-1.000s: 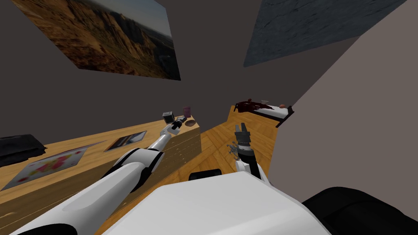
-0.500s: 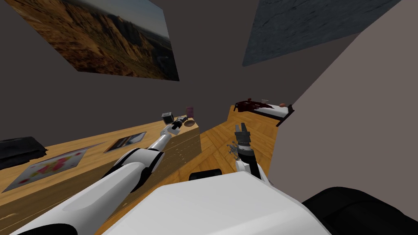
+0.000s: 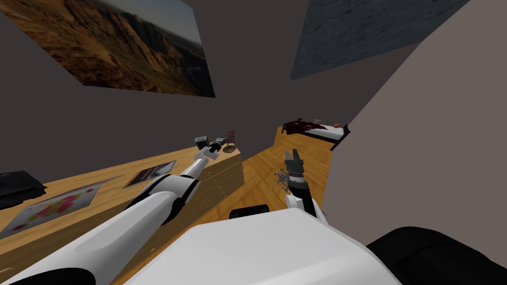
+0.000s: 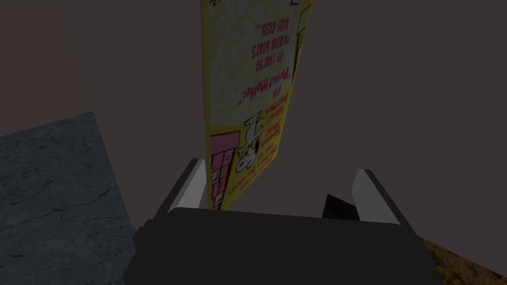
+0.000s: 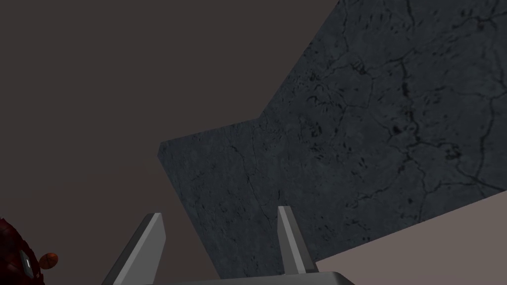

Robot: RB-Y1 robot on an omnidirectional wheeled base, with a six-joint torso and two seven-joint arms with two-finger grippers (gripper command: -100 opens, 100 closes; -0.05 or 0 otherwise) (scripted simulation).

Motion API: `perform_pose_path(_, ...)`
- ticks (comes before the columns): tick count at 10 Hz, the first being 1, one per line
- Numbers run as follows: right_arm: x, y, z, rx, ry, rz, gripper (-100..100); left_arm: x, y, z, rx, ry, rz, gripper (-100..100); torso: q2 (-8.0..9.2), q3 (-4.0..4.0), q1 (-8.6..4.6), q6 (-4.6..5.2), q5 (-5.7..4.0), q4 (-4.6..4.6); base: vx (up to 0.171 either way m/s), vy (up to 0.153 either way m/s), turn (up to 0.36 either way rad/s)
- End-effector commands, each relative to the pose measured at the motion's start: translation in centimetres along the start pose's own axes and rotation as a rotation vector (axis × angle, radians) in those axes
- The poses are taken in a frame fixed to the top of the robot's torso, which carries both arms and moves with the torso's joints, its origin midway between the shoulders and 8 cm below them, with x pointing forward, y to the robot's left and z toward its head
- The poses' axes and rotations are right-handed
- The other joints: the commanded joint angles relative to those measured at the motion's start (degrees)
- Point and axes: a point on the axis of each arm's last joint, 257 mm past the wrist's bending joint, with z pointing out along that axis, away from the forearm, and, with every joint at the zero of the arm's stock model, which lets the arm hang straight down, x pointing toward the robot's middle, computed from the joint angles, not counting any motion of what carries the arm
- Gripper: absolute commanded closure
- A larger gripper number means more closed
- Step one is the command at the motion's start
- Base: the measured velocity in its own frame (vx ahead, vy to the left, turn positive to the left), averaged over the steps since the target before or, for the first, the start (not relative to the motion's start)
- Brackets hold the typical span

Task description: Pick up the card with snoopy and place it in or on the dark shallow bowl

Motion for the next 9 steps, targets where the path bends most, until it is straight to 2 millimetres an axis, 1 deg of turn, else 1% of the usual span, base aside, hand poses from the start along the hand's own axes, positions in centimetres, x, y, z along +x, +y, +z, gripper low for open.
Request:
perform_pose_path(1,0.00,0.00,0.00,0.000,0.000,0.000,0,-1.25,0.03,0.56,-0.016,0.004,-0.001,-100,0.00,0.00,0.00,0.00,0.00,0.00,-0.053,0.056,-0.094)
perform_pose_path(2,0.00,0.00,0.00,0.000,0.000,0.000,0,-1.76,0.03,0.77,-0.021,0.004,-0.001,-100,-0.02,-0.01,-0.05,0.02,-0.01,0.00,-0.042,0.052,-0.062)
perform_pose_path(3,0.00,0.00,0.00,0.000,0.000,0.000,0,-1.35,-0.07,0.60,-0.016,0.003,-0.001,-100,-0.06,-0.04,-0.06,0.00,-0.01,-0.01,-0.017,0.023,-0.011)
perform_pose_path(4,0.00,0.00,0.00,0.000,0.000,0.000,0,-1.38,-0.04,0.62,-0.018,0.004,-0.001,0,-0.15,-0.08,-0.14,-0.01,-0.02,-0.04,0.000,0.000,0.000)
perform_pose_path(9,0.00,0.00,0.00,0.000,0.000,0.000,0,-1.37,-0.03,0.62,-0.018,0.004,-0.001,0,-0.25,-0.15,-0.25,0.00,-0.05,-0.07,0.000,0.000,0.000)
